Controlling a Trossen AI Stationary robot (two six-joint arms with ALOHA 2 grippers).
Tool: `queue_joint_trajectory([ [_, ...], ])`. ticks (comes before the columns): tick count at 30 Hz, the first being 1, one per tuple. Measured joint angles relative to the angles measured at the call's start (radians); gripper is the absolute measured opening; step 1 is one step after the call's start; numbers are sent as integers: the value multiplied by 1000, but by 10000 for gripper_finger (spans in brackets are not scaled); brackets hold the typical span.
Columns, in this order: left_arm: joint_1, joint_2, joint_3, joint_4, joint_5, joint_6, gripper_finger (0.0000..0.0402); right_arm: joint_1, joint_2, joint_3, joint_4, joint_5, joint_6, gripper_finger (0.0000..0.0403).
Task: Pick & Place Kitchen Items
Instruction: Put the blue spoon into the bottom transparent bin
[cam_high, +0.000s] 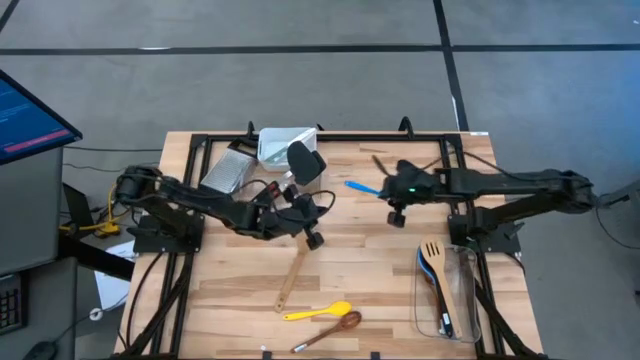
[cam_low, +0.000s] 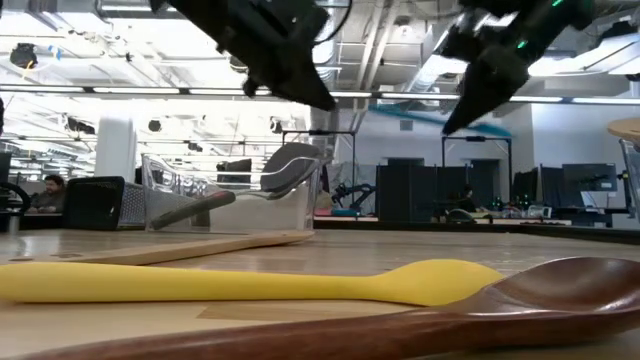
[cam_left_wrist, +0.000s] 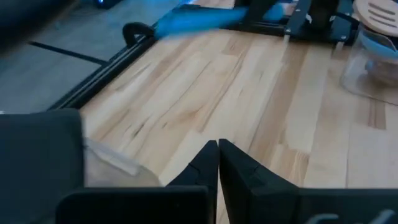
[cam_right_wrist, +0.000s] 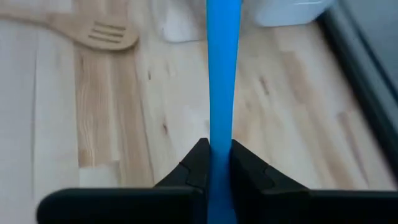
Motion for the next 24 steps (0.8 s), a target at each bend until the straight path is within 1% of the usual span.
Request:
queue_joint_trajectory([
  [3, -1, -45, 0, -71, 0, -19, 2, 33, -88, 0, -17, 62, 69, 29],
  [5, -4, -60, 0, -83, -5, -21, 2, 58, -140, 0, -22, 98, 121, 29],
  [9, -20, -63, -3, -113, -100, -17, 2, 119, -221, 0, -41, 178, 199, 29],
  [12, -19, -65, -50, -112, -156, 15, 2, 164, -256, 0, -56, 245, 247, 29],
  [13, -12, -72, -74, -117, -159, 12, 2, 178, -264, 0, -64, 264, 268, 29],
  [15, 10, -86, -120, -107, -154, -16, 2, 206, -275, 0, -79, 299, 313, 29],
  [18, 53, -125, -201, -90, -115, -46, 2, 246, -278, 0, -130, 373, 402, 29],
  [20, 81, -162, -256, -38, -74, -46, 2, 274, -276, 0, -190, 425, 479, 29],
  [22, 104, -213, -314, 46, -34, -40, 2, 299, -264, 1, -228, 470, 572, 29],
  [24, 124, -258, -371, 155, 2, 1, 2, 325, -257, 0, -279, 491, 670, 29],
])
